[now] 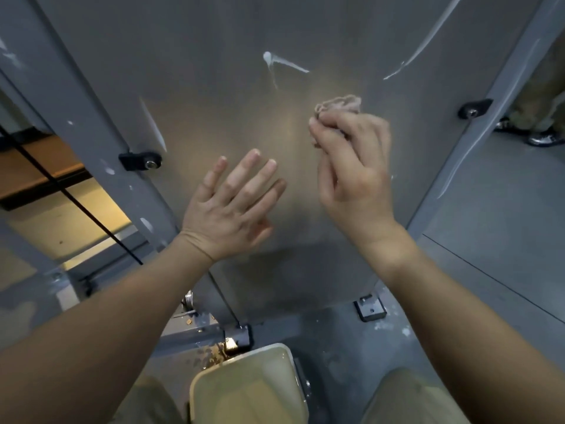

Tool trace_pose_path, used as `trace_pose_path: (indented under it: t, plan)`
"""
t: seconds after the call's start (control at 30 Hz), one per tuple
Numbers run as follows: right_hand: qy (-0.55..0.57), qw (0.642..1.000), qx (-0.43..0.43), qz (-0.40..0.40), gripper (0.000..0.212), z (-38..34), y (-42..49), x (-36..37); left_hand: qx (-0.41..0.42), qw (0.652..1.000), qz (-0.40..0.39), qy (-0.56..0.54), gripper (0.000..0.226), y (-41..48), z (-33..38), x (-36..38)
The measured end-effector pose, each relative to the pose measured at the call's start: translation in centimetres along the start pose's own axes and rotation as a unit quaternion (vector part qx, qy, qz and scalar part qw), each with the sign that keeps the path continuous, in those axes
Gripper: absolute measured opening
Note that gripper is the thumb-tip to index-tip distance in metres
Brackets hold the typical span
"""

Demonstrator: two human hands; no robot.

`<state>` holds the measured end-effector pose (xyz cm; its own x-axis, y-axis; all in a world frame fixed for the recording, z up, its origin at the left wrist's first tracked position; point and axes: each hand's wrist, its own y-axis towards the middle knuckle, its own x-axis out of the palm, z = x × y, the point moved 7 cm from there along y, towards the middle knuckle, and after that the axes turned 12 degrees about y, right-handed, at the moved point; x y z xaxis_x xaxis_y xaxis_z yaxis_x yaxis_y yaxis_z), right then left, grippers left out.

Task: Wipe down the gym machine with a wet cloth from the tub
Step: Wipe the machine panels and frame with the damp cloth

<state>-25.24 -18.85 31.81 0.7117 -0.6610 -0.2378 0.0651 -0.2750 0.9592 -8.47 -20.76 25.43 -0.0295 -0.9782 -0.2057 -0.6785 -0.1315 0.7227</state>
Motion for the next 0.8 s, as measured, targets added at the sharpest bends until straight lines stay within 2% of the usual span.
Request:
trace_pose_path:
  t: [0.07,0.17,0.2,0.27,0.4,0.47,0.57,0.63,0.73,0.8]
  plan:
    - [0.010,1.000,0.013,-0.009,0.031,-0.5,-1.0,0.8,-0.002,1.000,0.000,-0.003,0.063,0.0,0.0,-0.1]
    - [0.029,0.991,-0.023,-0.130,0.029,-1.0,-5.1,2.3,-0.005,1.000,-0.003,0.002,0.063,0.1,0.1,-0.2]
    - [0.039,0.988,-0.021,-0.148,0.028,-0.7,-5.4,2.1,-0.004,1.000,-0.004,0.003,0.062,0.1,0.1,-0.2]
    - [0.059,0.990,0.003,-0.126,0.030,0.0,-3.8,1.5,-0.004,1.000,-0.001,-0.006,0.059,0.1,0.1,-0.2]
    - [0.069,0.996,0.054,0.005,0.035,0.1,-0.2,0.5,0.000,1.000,-0.007,-0.030,0.056,0.1,0.0,-0.5]
    - [0.053,0.998,0.022,-0.015,0.032,-0.6,-2.0,1.4,0.005,0.999,-0.011,-0.045,0.050,0.0,-0.1,-0.5]
    - [0.021,0.994,-0.017,-0.102,0.028,-0.8,-5.4,1.6,0.010,0.998,-0.011,-0.058,0.040,-0.1,0.1,-0.6]
    - [0.018,0.996,-0.008,-0.082,0.028,-0.4,-4.3,0.8,0.008,0.998,-0.013,-0.054,0.038,0.0,0.0,-0.7]
    - [0.014,0.999,0.033,0.013,0.029,-0.3,-0.7,0.3,0.010,0.998,-0.023,-0.054,0.039,0.0,-0.1,-0.7]
    - [0.011,0.999,0.037,0.010,0.031,-1.0,-1.1,1.0,0.010,0.998,-0.033,-0.060,0.039,0.0,-0.2,-0.8]
